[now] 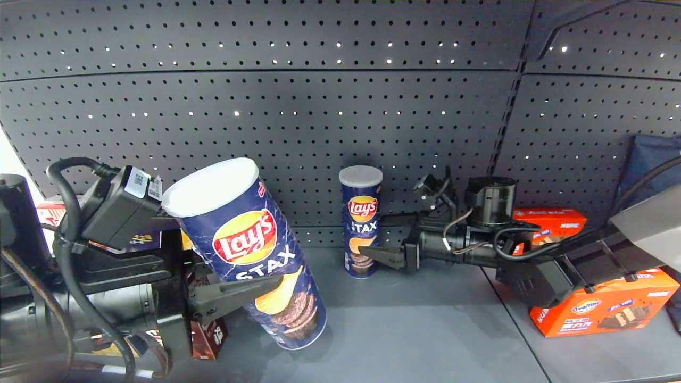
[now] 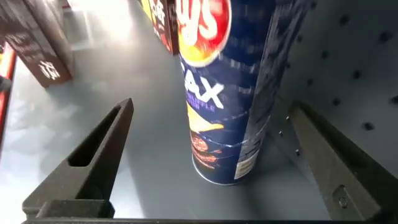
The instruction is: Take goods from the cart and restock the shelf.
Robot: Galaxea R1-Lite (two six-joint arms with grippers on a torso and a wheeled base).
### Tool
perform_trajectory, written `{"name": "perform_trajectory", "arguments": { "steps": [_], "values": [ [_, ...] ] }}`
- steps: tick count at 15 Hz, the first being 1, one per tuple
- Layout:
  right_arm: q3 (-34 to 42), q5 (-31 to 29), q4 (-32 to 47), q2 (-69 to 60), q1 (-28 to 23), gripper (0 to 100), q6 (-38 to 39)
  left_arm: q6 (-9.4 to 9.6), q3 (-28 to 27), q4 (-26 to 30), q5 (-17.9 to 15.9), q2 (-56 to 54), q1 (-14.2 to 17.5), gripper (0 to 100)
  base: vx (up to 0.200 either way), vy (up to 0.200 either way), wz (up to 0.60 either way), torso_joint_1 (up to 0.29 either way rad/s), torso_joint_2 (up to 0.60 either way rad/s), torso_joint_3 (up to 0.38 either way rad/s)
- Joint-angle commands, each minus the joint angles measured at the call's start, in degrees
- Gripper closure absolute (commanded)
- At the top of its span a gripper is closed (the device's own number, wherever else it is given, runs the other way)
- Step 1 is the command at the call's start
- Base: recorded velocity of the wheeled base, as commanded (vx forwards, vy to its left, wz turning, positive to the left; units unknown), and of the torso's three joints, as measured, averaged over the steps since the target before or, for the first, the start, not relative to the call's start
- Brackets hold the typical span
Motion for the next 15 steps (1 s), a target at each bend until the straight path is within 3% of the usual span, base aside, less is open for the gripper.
{"name": "perform_trajectory", "arguments": {
  "steps": [1,11,12,15],
  "values": [
    [-1.1,0.0,0.0,2.6,0.2,0,0.0,0.02,0.1,0.1,0.0,0.1,0.0,100,0.0,0.0,0.0,0.0,0.0,0.0],
    [-7.5,0.5,0.0,9.3,1.4,0,0.1,0.02,1.0,0.0,0.0,0.1,0.2,100,0.0,0.0,0.0,0.0,0.0,0.0],
    [-7.8,1.1,0.0,9.6,1.4,100,0.2,0.02,1.6,0.0,0.0,0.0,0.2,100,0.0,0.0,0.0,0.0,0.0,0.0],
    [-7.3,1.0,0.0,9.3,1.5,100,0.1,0.02,1.9,0.0,0.0,-0.1,0.3,100,0.0,0.0,0.0,0.0,0.0,0.0]
  ]
}}
